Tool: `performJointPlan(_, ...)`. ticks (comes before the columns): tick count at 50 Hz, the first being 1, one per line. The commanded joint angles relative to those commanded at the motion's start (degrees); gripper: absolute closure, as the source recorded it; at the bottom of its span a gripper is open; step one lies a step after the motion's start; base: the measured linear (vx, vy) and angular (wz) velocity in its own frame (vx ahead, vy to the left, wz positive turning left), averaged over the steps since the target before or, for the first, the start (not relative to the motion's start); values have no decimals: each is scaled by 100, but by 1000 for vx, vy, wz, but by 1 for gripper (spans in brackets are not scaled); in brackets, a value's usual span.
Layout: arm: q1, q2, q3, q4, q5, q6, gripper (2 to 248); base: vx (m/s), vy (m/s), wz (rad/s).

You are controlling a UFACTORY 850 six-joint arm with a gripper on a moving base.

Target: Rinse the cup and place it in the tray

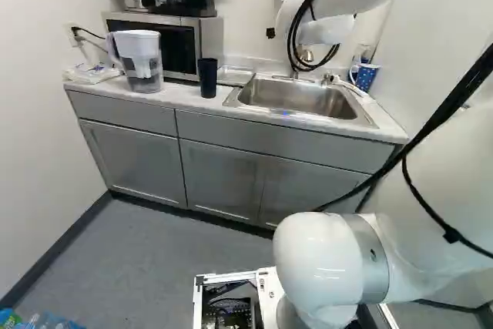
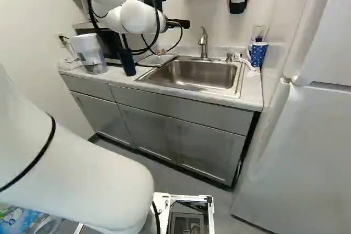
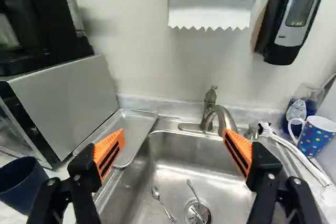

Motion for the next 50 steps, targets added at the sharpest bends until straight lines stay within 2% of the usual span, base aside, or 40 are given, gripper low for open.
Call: performJointPlan(50, -4, -38, -34, 0, 0, 0, 3, 86, -56, 13)
